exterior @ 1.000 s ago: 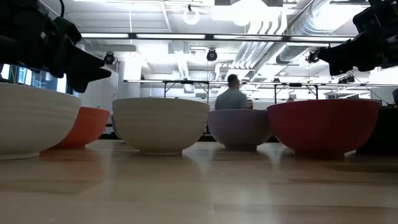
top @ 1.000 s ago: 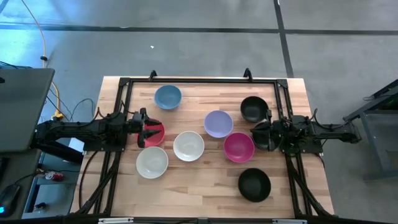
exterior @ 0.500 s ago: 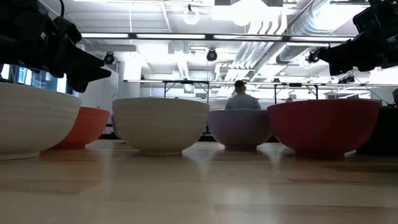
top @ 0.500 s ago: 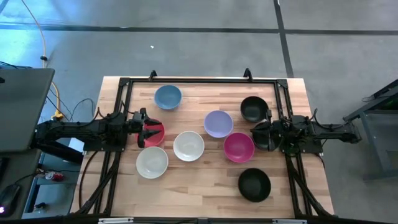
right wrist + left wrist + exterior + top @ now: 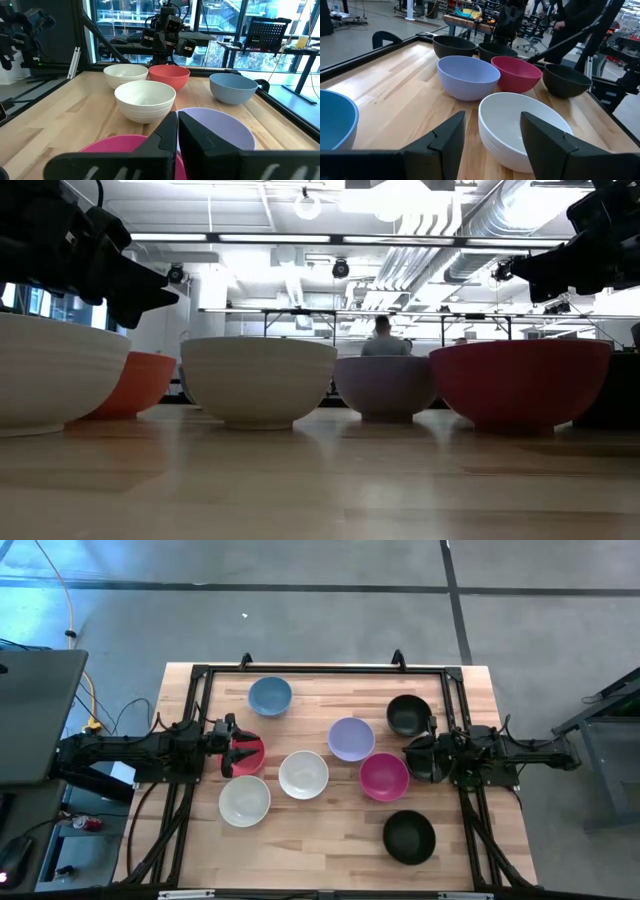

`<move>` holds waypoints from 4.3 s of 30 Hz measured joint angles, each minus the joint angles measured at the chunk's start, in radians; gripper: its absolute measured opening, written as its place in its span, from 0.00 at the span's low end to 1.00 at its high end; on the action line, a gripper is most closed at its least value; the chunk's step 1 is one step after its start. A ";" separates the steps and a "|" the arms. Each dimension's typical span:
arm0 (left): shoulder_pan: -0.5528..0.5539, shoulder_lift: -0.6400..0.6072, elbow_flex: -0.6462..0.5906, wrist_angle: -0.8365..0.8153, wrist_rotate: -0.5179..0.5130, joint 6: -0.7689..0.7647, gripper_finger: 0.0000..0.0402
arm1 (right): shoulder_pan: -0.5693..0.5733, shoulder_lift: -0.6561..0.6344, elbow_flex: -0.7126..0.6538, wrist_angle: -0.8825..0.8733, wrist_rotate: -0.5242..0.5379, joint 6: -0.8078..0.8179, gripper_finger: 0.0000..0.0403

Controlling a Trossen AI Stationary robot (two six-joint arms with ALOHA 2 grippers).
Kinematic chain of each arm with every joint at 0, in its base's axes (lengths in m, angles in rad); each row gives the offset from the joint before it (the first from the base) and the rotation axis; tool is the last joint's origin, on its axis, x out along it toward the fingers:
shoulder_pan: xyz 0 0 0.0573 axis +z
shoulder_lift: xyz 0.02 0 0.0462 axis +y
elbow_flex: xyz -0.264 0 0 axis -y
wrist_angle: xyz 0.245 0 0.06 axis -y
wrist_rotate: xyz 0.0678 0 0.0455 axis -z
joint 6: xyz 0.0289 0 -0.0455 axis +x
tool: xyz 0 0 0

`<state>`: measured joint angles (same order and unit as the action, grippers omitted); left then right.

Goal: Nest bowls inside each other
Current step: Stack the purple bowl on top of the left white bowl

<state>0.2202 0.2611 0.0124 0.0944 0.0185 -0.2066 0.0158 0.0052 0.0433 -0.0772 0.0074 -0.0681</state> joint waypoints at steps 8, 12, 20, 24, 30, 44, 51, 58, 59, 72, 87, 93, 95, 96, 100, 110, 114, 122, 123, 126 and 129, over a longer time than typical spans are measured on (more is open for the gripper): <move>0.000 0.000 0.000 0.000 0.000 0.000 0.45 | 0.000 0.000 0.000 0.000 0.000 0.000 0.02; 0.000 0.000 0.000 0.000 0.000 0.000 0.45 | 0.000 0.000 0.000 0.000 0.000 0.000 0.02; 0.000 0.000 0.000 0.000 0.000 0.000 0.45 | 0.000 0.000 0.000 0.000 0.000 0.000 0.02; 0.000 0.000 0.000 0.000 0.000 0.000 0.45 | 0.000 0.000 0.000 0.000 0.000 0.000 0.02; 0.000 0.000 0.000 0.000 0.000 0.000 0.45 | 0.000 0.000 0.000 0.000 0.000 0.000 0.02; 0.000 0.000 0.000 0.002 0.000 0.000 0.45 | 0.000 0.000 0.000 0.000 0.000 0.000 0.02; 0.000 0.000 0.000 0.033 0.000 -0.001 0.45 | 0.000 0.000 0.000 0.000 0.000 0.034 0.02; 0.000 0.000 0.000 0.033 -0.005 0.000 0.45 | 0.000 0.000 0.000 0.000 0.000 0.125 0.02; 0.000 0.000 0.000 0.033 -0.004 -0.002 0.45 | 0.000 0.000 0.000 0.000 0.000 0.147 0.02; 0.000 0.000 0.000 0.031 0.019 0.001 0.45 | -0.005 0.000 0.000 0.011 0.050 0.247 0.02; 0.000 0.000 0.000 0.030 0.027 0.069 0.45 | -0.004 0.015 0.176 -0.050 -0.044 0.151 0.02; 0.000 0.000 0.000 0.030 0.061 0.068 0.45 | -0.004 0.100 0.387 -0.246 0.131 0.181 0.02; 0.000 0.000 0.000 0.030 0.060 0.063 0.45 | -0.005 0.144 0.466 -0.367 0.253 0.282 0.02; 0.000 0.000 0.000 0.030 0.060 0.063 0.45 | -0.005 0.167 0.504 -0.437 0.313 0.339 0.02; 0.000 0.000 0.000 0.030 0.060 0.063 0.45 | -0.005 0.267 0.656 -0.690 0.518 0.555 0.02; 0.000 0.000 0.000 0.031 0.059 0.061 0.45 | -0.005 0.532 1.007 -0.970 0.575 0.616 0.02; 0.000 0.000 0.000 0.037 0.058 0.061 0.45 | -0.042 0.663 1.108 -1.146 0.571 0.709 0.02; 0.000 0.000 0.000 0.042 0.057 0.058 0.45 | -0.271 0.860 1.168 -1.279 0.488 0.687 0.02; 0.000 0.000 0.000 0.042 0.057 0.053 0.45 | -0.315 0.879 1.168 -1.279 0.449 0.658 0.02; 0.000 0.000 0.000 0.042 0.057 0.049 0.45 | -0.448 0.938 1.168 -1.266 0.315 0.555 0.02; 0.000 0.000 0.000 0.042 0.057 0.049 0.45 | -0.561 1.003 1.168 -1.241 0.246 0.457 0.04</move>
<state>0.2199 0.2611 0.0124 0.1368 0.0753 -0.1574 -0.5453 1.0079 1.2114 -1.3181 0.2531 0.3891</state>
